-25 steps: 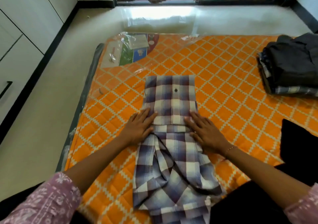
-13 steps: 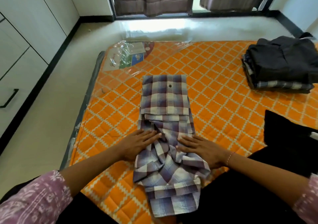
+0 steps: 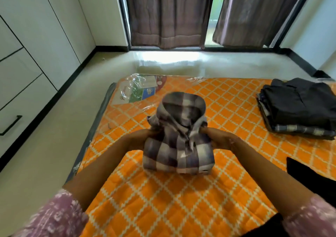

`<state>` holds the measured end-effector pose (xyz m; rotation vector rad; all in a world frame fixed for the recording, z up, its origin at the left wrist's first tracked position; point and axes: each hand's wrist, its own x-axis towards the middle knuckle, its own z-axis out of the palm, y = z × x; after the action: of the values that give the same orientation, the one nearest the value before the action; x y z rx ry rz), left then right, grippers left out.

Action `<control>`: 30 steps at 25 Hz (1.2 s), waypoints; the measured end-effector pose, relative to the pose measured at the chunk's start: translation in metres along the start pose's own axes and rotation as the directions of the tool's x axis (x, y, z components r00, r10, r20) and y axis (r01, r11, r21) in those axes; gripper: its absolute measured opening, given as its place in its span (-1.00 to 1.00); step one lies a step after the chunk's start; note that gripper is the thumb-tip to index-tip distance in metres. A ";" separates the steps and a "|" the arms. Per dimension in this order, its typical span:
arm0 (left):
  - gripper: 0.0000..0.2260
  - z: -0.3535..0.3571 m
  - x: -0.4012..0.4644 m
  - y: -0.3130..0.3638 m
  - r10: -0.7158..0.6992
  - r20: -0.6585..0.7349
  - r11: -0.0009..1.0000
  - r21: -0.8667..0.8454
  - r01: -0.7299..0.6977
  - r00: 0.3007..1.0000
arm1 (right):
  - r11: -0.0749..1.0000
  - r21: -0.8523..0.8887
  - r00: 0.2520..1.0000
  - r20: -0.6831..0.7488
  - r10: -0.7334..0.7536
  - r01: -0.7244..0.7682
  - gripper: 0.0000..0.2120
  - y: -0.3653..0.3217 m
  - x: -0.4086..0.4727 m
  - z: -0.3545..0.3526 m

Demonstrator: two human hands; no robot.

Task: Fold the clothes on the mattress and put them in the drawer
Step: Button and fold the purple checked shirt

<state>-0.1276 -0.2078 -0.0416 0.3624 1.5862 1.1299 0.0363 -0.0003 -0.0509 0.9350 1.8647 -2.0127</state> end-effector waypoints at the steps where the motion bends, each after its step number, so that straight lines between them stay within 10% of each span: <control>1: -0.62 0.000 0.013 0.003 -0.033 -0.070 0.995 -0.097 0.026 0.997 | 0.993 0.115 0.996 -0.090 0.002 0.008 -0.65 -0.010 0.008 0.002; 6: -0.65 0.002 0.041 -0.020 -0.161 -0.255 0.924 -0.379 0.055 0.953 | 0.907 0.420 0.886 -0.434 0.164 0.038 -0.71 0.028 0.029 0.011; 10: -0.86 0.006 0.062 -0.028 0.014 -0.575 0.956 -0.233 -0.181 0.818 | 0.958 0.129 0.723 -0.684 -0.100 0.255 -0.79 0.042 0.041 0.023; 15: -0.84 0.013 0.079 -0.022 0.195 -0.814 0.975 0.222 -0.018 0.547 | 0.948 -0.286 0.675 -0.674 -0.301 0.137 -0.64 0.041 0.062 0.029; 18: -0.64 0.029 0.090 -0.007 0.709 -0.590 0.636 0.771 0.011 0.387 | 0.976 -0.156 0.639 -0.738 -0.217 0.152 -0.77 0.034 0.068 0.024; 20: -0.59 0.051 0.103 0.014 0.804 -0.237 0.340 0.936 -0.094 0.546 | 0.977 -0.054 0.592 -0.788 -0.169 0.208 -0.82 0.022 0.070 0.012; 23: -0.32 0.072 0.122 0.006 0.539 -0.035 0.133 0.990 -0.043 0.842 | 0.977 -0.004 0.716 -0.680 -0.159 0.214 -0.86 0.006 0.074 -0.019; 26: -0.22 0.071 0.137 -0.016 0.475 -0.080 0.145 0.989 0.012 0.877 | 0.976 0.184 0.863 -0.504 -0.011 0.120 -0.81 -0.009 0.081 -0.040; 30: -0.41 0.063 0.151 -0.009 0.456 -0.093 0.162 0.987 0.021 0.885 | 0.988 -0.147 0.779 -0.613 -0.129 0.048 -0.78 0.004 0.094 -0.029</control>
<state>-0.1228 -0.0728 -0.1340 1.3718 2.5726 0.1167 -0.0246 0.0493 -0.1093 1.6572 2.3600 -1.7219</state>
